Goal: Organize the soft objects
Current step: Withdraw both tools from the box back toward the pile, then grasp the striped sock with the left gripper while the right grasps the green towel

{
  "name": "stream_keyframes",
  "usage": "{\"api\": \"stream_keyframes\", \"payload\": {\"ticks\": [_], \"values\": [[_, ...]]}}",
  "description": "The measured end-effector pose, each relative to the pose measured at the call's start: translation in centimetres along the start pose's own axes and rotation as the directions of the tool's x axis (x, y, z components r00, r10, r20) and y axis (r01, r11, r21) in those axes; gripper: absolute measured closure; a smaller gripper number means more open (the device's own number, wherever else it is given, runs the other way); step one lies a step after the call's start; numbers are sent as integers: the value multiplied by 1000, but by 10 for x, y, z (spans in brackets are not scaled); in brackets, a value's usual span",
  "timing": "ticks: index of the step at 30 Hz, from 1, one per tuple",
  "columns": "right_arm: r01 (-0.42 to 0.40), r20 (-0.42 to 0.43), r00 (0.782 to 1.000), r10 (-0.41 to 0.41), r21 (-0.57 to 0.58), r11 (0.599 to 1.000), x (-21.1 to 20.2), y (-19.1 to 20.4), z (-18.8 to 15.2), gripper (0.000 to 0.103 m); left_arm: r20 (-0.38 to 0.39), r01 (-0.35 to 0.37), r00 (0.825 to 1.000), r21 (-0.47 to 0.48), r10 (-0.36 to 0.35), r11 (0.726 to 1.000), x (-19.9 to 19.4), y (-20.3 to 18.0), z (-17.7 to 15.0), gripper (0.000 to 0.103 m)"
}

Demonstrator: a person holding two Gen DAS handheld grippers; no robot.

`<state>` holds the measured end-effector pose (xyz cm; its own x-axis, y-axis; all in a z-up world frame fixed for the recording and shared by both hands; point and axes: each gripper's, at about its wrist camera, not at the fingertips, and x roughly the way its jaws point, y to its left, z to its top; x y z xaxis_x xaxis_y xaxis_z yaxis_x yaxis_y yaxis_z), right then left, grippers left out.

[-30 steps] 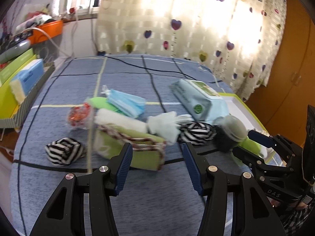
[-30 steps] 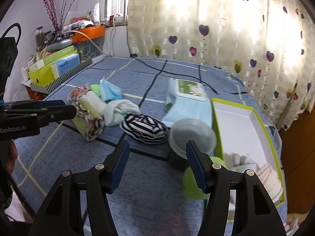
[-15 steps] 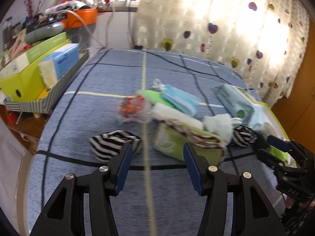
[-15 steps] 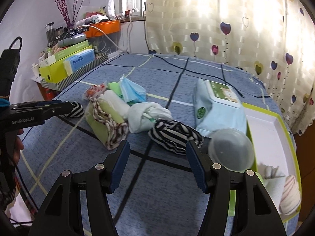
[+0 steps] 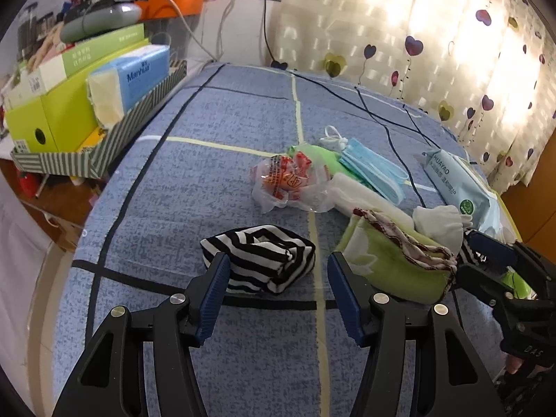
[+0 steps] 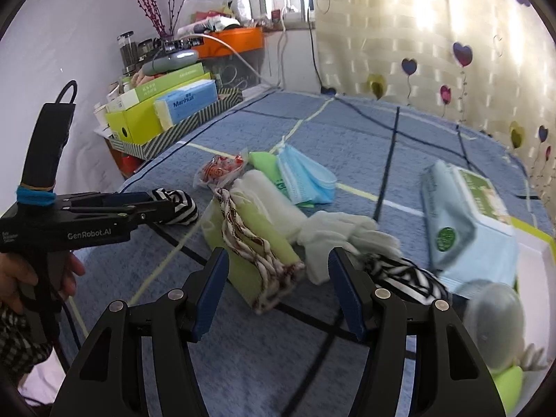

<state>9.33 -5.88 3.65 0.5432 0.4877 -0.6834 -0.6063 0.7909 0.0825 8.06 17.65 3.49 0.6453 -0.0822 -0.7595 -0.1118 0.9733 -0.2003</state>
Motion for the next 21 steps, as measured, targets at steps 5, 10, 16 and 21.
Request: {"api": "stream_keyframes", "payload": {"ticks": [5,10,16,21], "values": [[-40,-22,999,39,-9,999,17,3,10,43,-9,8,1000,-11,-8,1000,6,6,3,45],[-83,-49,995,82,-13,996,30,3,16,43,-13,4,1000,-16,-5,1000,10,10,5,45],[-107,-82,991,105,-30,994,43,7,18,43,-20,5,1000,-22,-6,1000,15,13,8,44],[-110,-120,988,99,-83,991,53,12,18,43,-28,20,999,-16,-20,1000,18,12,8,39]]}}
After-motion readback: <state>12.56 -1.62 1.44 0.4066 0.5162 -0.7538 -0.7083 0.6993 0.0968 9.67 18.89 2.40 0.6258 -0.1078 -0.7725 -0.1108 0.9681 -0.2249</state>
